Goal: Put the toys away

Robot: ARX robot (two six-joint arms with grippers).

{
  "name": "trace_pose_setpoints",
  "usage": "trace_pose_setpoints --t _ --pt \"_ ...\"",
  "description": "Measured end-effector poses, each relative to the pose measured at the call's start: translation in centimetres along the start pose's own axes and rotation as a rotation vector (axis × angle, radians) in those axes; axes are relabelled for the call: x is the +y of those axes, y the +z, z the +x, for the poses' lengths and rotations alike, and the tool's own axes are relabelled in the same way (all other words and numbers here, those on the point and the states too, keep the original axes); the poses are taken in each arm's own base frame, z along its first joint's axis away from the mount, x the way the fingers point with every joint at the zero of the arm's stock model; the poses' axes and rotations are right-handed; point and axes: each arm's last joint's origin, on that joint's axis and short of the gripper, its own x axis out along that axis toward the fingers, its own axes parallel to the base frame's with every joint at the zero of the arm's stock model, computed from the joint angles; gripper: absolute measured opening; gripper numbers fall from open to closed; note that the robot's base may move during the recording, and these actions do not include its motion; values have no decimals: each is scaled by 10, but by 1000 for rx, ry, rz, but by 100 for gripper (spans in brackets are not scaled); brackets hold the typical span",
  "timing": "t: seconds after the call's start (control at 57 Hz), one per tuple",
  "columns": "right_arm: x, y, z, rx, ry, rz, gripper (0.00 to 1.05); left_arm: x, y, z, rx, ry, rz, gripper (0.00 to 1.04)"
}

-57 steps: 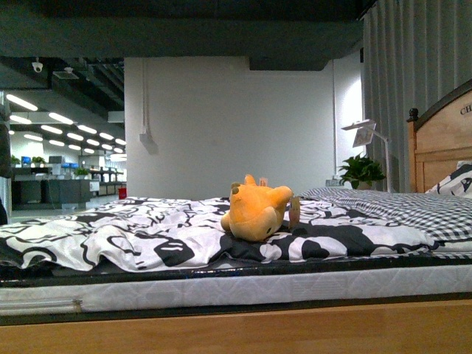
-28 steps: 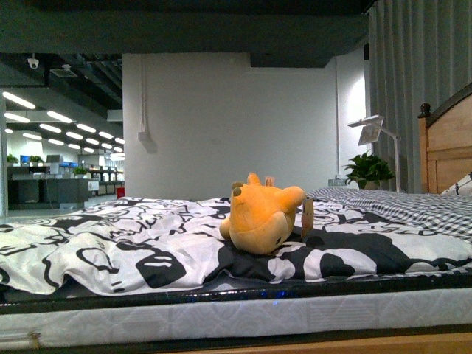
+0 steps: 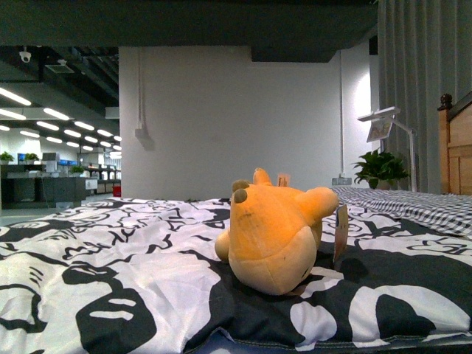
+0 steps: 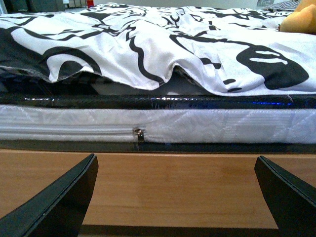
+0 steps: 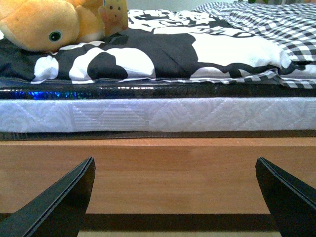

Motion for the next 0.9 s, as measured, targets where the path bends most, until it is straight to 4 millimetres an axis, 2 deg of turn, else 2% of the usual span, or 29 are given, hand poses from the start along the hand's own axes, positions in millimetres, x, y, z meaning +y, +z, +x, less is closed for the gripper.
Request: trace_pose_setpoints --t 0.895 --pt "0 0 0 0 -3 0 98 0 0 0 0 -2 0 98"
